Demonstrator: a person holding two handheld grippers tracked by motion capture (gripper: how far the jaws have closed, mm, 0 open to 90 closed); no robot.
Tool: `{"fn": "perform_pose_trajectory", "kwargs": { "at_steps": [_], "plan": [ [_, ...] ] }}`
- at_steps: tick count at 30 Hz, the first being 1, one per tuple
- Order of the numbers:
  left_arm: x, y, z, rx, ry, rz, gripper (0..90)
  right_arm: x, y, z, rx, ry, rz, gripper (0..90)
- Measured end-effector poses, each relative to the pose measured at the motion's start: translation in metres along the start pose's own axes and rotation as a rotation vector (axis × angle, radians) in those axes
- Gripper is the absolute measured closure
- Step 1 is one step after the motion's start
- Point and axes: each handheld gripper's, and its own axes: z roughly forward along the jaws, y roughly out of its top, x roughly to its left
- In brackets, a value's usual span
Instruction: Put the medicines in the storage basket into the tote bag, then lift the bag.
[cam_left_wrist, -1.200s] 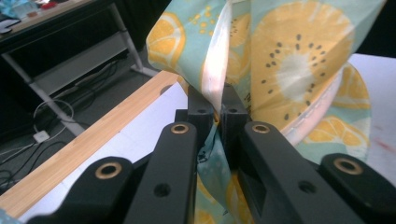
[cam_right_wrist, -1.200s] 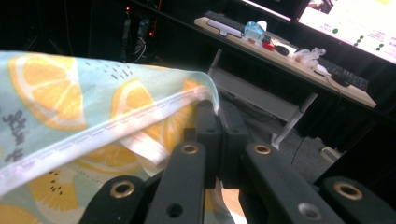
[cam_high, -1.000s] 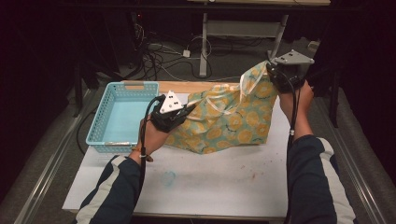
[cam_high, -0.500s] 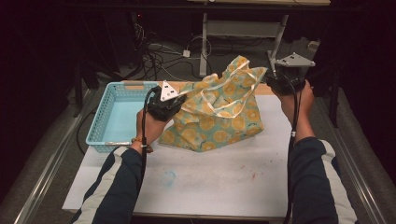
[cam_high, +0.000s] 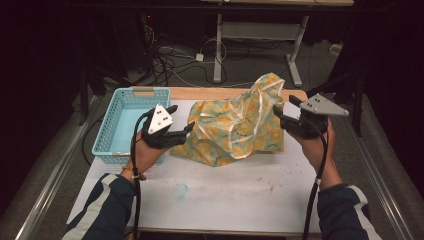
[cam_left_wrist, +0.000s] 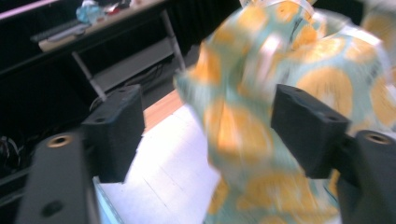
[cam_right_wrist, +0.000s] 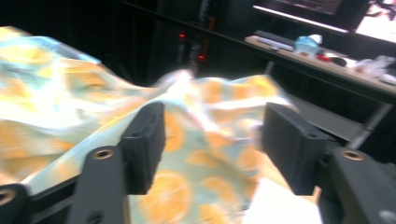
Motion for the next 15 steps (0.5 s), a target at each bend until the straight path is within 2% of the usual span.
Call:
{"fn": "perform_pose_trajectory", "kwargs": {
  "at_steps": [5, 6, 8, 10, 13, 15],
  "plan": [
    [-0.011, -0.023, -0.024, -0.018, -0.014, 0.029, 22.7, 0.015, -0.016, -0.020, -0.019, 0.048, 0.013, 32.3],
    [-0.013, -0.026, -0.028, -0.007, -0.016, 0.043, 22.2, 0.017, -0.017, -0.025, -0.025, 0.046, 0.002, 31.5],
    [-0.017, -0.032, -0.036, -0.018, -0.019, 0.055, 20.1, 0.020, -0.021, -0.035, -0.044, 0.055, 0.010, 30.1],
    [-0.021, -0.038, -0.044, 0.001, -0.022, 0.074, 20.0, 0.024, -0.028, -0.045, -0.053, 0.054, 0.004, 29.7],
    [-0.024, -0.049, -0.056, 0.018, -0.020, 0.096, 20.0, 0.030, -0.047, -0.057, -0.026, 0.061, 0.003, 26.3],
    [-0.025, -0.059, -0.064, 0.031, -0.016, 0.093, 19.8, 0.034, -0.060, -0.065, 0.000, 0.056, 0.002, 23.3]
  ]
}}
